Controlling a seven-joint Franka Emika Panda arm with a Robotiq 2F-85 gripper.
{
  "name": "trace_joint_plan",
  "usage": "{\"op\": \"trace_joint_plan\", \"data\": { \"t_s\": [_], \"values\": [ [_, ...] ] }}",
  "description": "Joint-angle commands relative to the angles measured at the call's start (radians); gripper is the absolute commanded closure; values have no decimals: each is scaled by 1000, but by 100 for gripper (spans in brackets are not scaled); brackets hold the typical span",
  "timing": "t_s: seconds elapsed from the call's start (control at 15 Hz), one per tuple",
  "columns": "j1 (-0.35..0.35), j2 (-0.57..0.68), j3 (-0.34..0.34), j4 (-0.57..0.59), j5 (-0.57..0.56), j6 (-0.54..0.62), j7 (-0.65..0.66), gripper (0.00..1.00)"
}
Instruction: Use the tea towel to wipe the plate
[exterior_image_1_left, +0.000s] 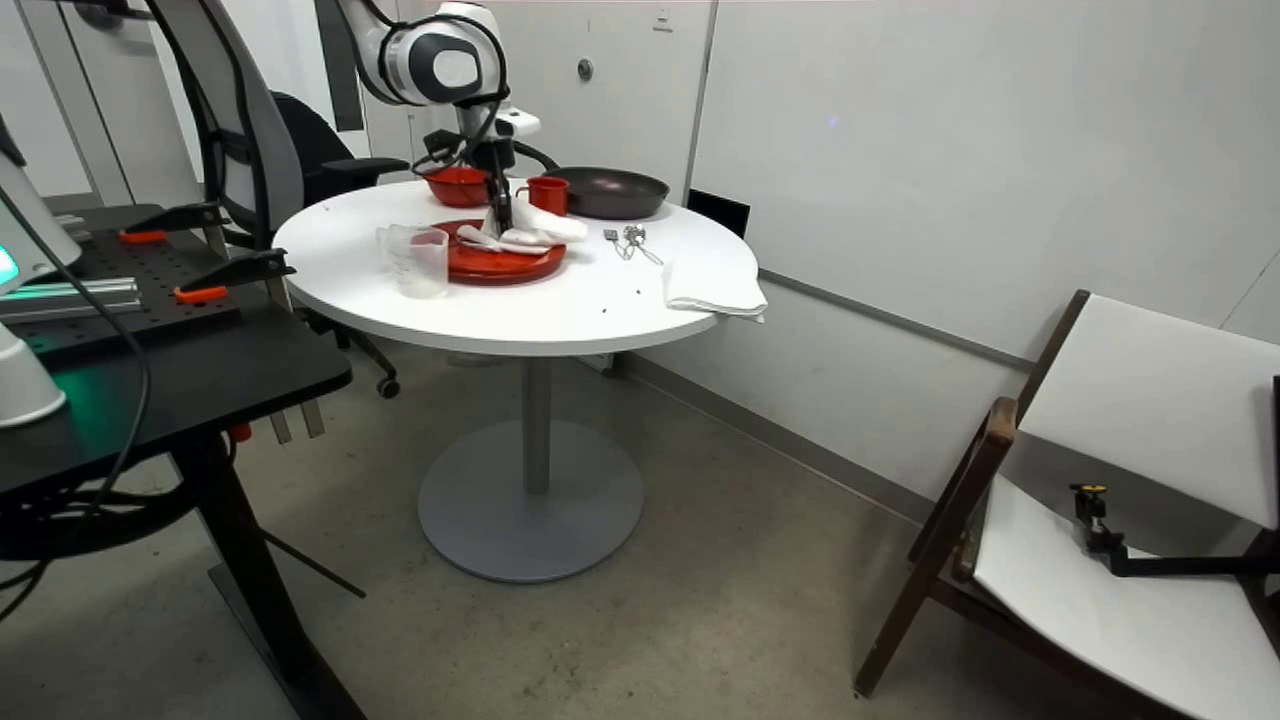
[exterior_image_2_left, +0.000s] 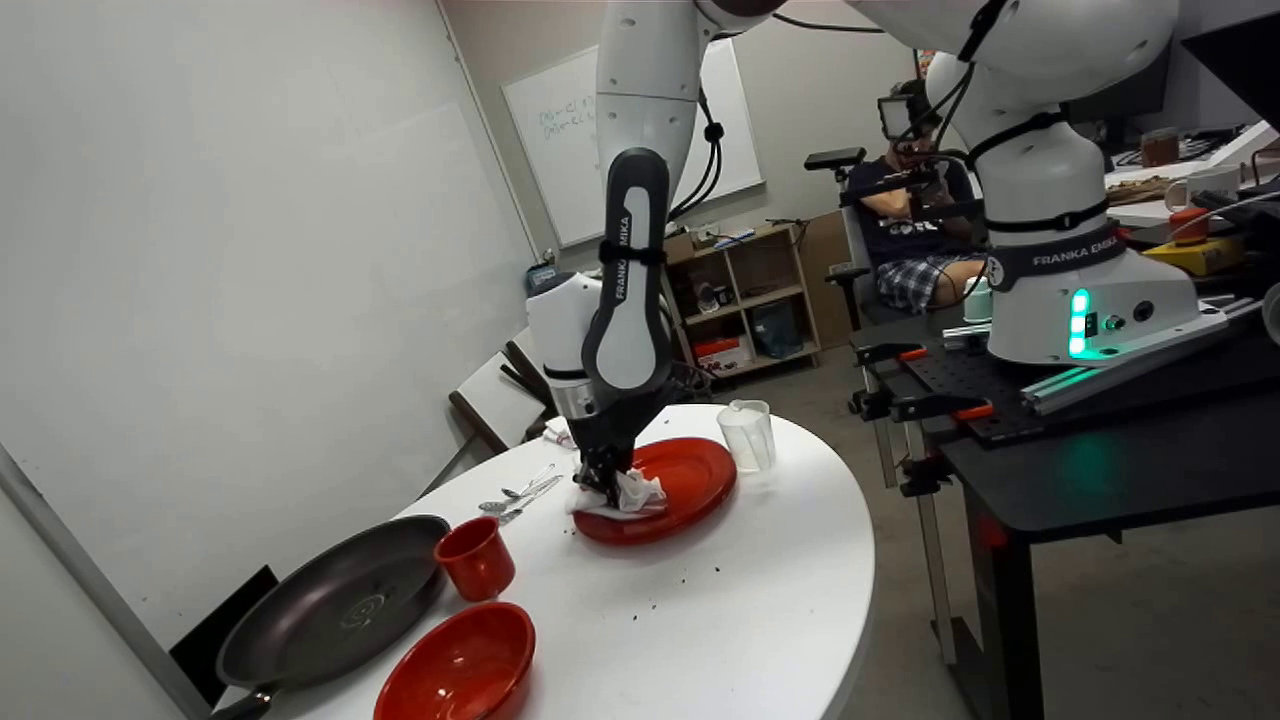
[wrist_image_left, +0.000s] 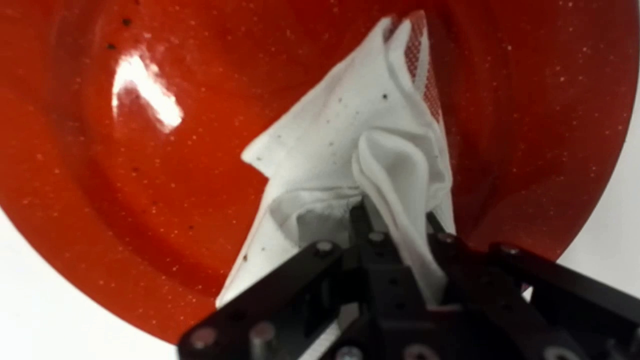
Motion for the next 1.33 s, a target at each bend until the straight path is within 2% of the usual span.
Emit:
{"op": "trace_joint_plan", "data": {
  "t_s": [0.0, 0.27, 1.27],
  "values": [
    [20, 18, -28, -25, 21, -6, 19, 95],
    [24, 19, -14, -23, 21, -8, 14, 95],
    [31, -106, 20, -88, 12, -90, -4, 97]
  ]
}}
